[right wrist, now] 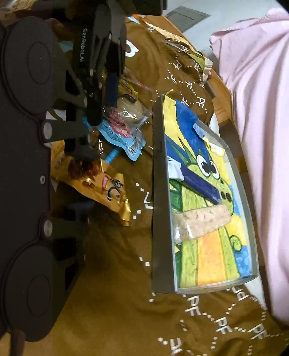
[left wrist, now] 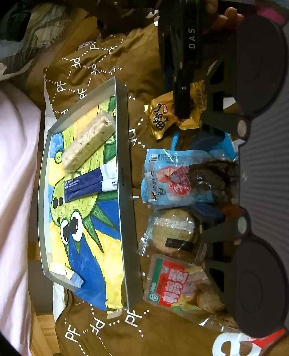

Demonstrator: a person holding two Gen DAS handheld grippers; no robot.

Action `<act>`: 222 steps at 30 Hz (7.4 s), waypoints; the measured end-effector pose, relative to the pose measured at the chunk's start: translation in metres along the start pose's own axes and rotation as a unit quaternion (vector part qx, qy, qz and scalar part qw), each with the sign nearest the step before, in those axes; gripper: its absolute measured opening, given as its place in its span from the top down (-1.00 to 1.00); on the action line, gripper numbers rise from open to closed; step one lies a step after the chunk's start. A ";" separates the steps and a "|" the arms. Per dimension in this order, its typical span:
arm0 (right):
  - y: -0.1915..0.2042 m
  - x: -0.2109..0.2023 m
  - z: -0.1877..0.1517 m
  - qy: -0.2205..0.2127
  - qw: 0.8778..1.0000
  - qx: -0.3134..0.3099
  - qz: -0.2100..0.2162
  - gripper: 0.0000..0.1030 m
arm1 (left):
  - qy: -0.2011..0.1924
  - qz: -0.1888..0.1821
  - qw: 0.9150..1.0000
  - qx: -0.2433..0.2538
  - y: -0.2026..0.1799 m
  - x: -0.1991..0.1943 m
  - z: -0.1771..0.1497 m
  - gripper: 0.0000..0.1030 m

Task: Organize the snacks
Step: 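Grasp the clear dark-meat packet with the left tool while the right tool grasps the gold bag, then carry both packets into the tray and open both tools to release, then lift both tools away from the tray, then lower both tools toward the quail-egg packet and the orange mandarin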

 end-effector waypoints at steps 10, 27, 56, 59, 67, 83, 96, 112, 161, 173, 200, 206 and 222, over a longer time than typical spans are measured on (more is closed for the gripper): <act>0.009 -0.008 -0.012 -0.011 1.000 -0.023 0.011 0.53 | 0.005 0.018 0.999 -0.031 -0.005 -0.017 -0.006 0.05; 0.031 -0.041 -0.043 -0.054 0.994 -0.091 0.021 0.57 | -0.009 0.019 1.000 -0.001 -0.050 -0.058 -0.012 0.08; 0.033 -0.078 0.070 -0.221 0.929 -0.275 -0.114 0.58 | -0.166 0.056 0.982 -0.074 0.005 -0.015 0.138 0.08; 0.024 -0.064 0.090 -0.213 0.924 -0.287 -0.137 0.58 | -0.165 0.061 0.982 -0.076 0.012 0.005 0.150 0.08; -0.004 -0.024 0.101 -0.184 0.926 -0.284 -0.169 0.58 | -0.143 0.059 0.985 -0.082 0.020 0.053 0.155 0.08; -0.020 -0.003 0.102 -0.161 0.934 -0.257 -0.188 0.44 | -0.120 0.081 0.987 -0.068 0.016 0.071 0.151 0.04; -0.010 -0.014 0.105 -0.180 0.938 -0.239 -0.176 -0.41 | -0.137 0.104 0.983 -0.064 0.014 0.048 0.155 -0.71; 0.023 -0.071 0.099 -0.266 0.938 -0.179 -0.133 -0.99 | -0.178 0.157 0.967 -0.089 0.030 -0.026 0.132 -0.99; 0.103 -0.148 -0.075 -0.212 0.960 -0.167 -0.072 -0.99 | -0.173 0.235 0.950 -0.115 -0.008 -0.185 -0.078 -0.99; 0.081 -0.121 -0.109 -0.156 0.974 -0.138 -0.087 -0.99 | -0.149 0.241 0.954 -0.101 -0.010 -0.173 -0.099 -0.99; 0.088 -0.088 -0.113 -0.129 0.979 -0.136 -0.084 -0.99 | -0.156 0.243 0.950 -0.118 0.009 -0.168 -0.109 -0.99; 0.089 -0.084 -0.108 -0.132 0.979 -0.133 -0.083 -0.99 | -0.159 0.248 0.949 -0.116 0.013 -0.167 -0.110 -0.99; 0.091 -0.060 -0.103 -0.117 0.979 -0.156 -0.061 -0.99 | -0.157 0.249 0.950 -0.105 0.041 -0.146 -0.096 -0.99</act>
Point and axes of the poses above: each gripper's, at about its wrist camera, not at the fingertips, and x roughly the way its jaws point, y to its left, z to its top, the point moved 9 cm from there along x, roughly the way its jaws point, and after that the axes turned 15 degrees about x, right-handed, at the moved point
